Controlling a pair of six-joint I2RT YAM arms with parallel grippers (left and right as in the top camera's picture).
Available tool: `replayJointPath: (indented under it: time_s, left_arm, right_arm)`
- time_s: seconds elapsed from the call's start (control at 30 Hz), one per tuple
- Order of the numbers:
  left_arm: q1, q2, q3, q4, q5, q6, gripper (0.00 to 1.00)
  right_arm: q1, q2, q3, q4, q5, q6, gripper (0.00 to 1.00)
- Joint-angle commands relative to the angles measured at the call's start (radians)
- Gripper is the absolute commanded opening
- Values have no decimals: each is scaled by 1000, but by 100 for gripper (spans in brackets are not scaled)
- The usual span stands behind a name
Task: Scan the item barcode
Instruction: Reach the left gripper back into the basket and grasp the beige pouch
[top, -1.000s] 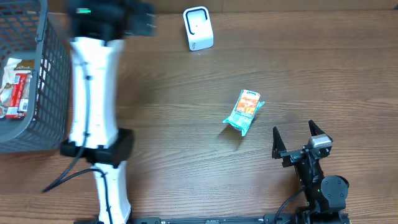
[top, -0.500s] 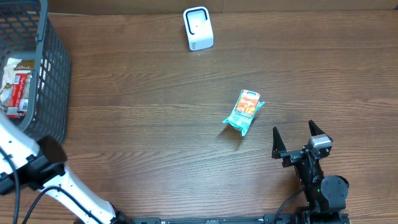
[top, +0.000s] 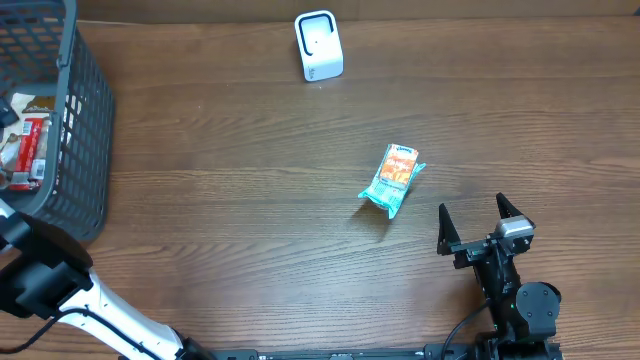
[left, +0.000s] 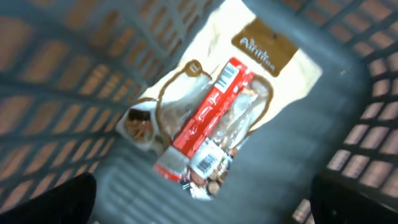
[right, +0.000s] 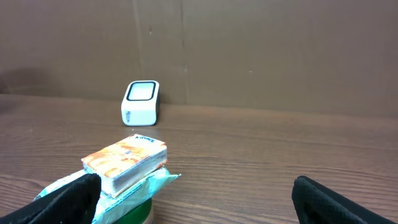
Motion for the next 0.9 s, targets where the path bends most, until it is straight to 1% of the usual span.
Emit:
replayJointPath:
  time_s: [0.0,0.07,0.2,0.33,0.47,0.57,0.7,0.87]
  left_arm:
    - [-8,-12,-150,100,8,141,100]
    - [-8,-12,-220,163,8,178,100]
    - [-7,-12,-374,335,10,272,100]
    - [-8,-11,-464,469,10,355,100]
    - [-8,-11,-520,581,24,367,100]
    - [-8,0,-533,616,97,393,100]
    - [-8,44,-533,631,153,393,100]
    - [-8,112,-533,630,134,382,100]
  right_arm:
    - [-3,-6,-11,3,5,-2,100]
    - [-3,-6,-11,3,5,-2,100]
    - [-3,-6,-11,3,5,-2,100]
    - [-3,-6,-11,3,5,-1,100]
    - [-3,-6,-11,3,5,-1,100]
    - [-3,-6,-11,3,5,-2,100]
    - [-3,-6,-11,3,5,-2,100]
    - [-3,-6,-11,3,5,-2,100]
